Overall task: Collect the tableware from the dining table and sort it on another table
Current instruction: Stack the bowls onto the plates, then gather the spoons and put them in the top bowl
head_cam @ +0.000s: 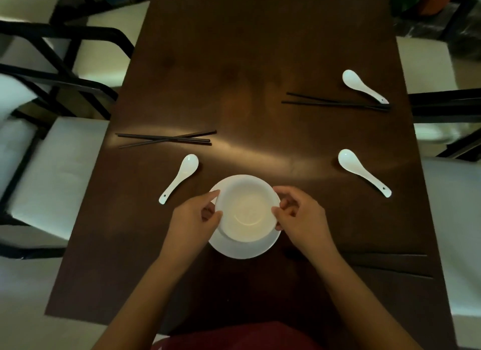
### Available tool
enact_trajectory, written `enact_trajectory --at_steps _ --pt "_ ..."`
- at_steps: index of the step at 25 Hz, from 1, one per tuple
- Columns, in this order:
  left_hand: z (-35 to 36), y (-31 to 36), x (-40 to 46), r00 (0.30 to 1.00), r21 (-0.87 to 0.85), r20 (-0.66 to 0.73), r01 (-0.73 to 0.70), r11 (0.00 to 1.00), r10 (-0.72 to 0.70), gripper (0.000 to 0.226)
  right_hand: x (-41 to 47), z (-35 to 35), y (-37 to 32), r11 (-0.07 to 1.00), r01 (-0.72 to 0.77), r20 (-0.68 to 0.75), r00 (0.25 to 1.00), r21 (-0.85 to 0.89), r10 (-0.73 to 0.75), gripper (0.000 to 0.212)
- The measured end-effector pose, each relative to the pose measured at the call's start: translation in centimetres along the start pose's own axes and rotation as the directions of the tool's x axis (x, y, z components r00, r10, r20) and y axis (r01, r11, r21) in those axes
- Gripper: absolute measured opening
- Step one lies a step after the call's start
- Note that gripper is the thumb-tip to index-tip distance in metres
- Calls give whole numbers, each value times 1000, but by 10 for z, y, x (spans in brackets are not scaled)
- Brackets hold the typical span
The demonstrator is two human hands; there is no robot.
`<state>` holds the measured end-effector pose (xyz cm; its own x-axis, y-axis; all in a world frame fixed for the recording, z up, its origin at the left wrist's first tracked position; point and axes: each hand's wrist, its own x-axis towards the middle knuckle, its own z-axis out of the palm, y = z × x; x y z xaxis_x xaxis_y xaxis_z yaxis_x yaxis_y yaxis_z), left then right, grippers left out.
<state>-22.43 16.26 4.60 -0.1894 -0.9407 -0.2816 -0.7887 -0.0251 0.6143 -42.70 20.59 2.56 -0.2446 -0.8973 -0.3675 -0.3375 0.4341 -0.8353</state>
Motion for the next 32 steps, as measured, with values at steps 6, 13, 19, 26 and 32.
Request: enact_trajectory --at_steps 6,13,19,26,32 --pt "5 -11 -4 997 55 -36 -72 996 74 45 -3 18 5 973 49 -59 996 -226 -64 36" --pt "11 -24 -3 991 38 -62 -120 992 122 44 -2 26 8 940 66 -69 993 -334 -94 37" --pt "13 -32 -1 993 -37 -64 -102 994 100 39 1 26 14 942 70 -25 996 -330 -83 36" --pt "-10 -69 44 956 -35 -281 74 997 -81 31 43 -51 44 957 -104 -422 906 -271 -22 29" --pt "-7 -89 93 955 242 -160 282 928 -248 40 89 -94 71 744 -352 -518 855 -568 9 43"
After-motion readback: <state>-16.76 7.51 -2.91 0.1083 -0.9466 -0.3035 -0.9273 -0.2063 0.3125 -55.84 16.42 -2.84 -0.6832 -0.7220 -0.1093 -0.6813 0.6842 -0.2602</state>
